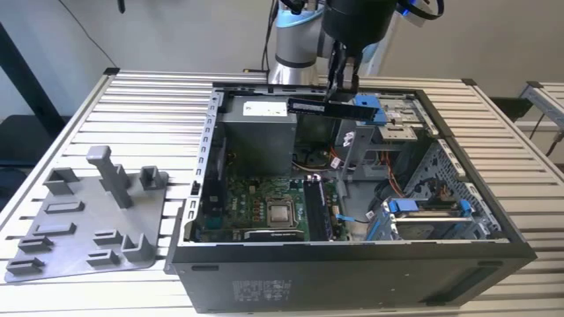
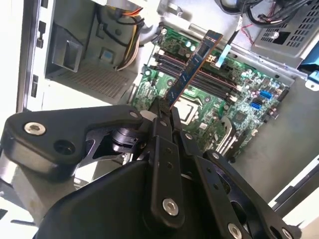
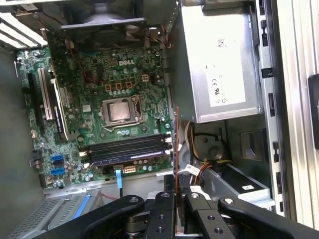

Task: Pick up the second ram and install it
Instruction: 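Insert the second ram into the second slot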

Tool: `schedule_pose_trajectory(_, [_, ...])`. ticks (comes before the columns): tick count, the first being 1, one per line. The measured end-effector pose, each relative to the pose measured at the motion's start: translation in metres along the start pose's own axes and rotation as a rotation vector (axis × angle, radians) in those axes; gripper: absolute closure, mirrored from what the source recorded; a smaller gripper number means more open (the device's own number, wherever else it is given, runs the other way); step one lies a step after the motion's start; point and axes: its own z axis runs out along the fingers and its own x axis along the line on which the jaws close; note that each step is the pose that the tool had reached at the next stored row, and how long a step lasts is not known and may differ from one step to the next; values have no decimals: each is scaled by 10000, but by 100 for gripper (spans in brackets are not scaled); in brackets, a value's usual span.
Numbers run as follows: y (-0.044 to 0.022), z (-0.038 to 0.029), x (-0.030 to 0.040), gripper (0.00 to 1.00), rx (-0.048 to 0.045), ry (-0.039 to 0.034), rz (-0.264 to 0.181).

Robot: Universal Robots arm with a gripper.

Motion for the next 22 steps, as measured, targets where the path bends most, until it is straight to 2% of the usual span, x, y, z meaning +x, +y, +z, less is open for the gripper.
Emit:
schedule_pose_trajectory(6, [0, 3, 1, 86, 90, -6, 793])
schedule_pose_trajectory(10, [0, 7, 3, 86, 136, 8, 1171])
schedule_pose_trajectory(16, [-1, 8, 4, 86, 181, 194, 1404])
schedule_pose_trajectory(22, [-1, 16, 5, 86, 240, 290, 1761])
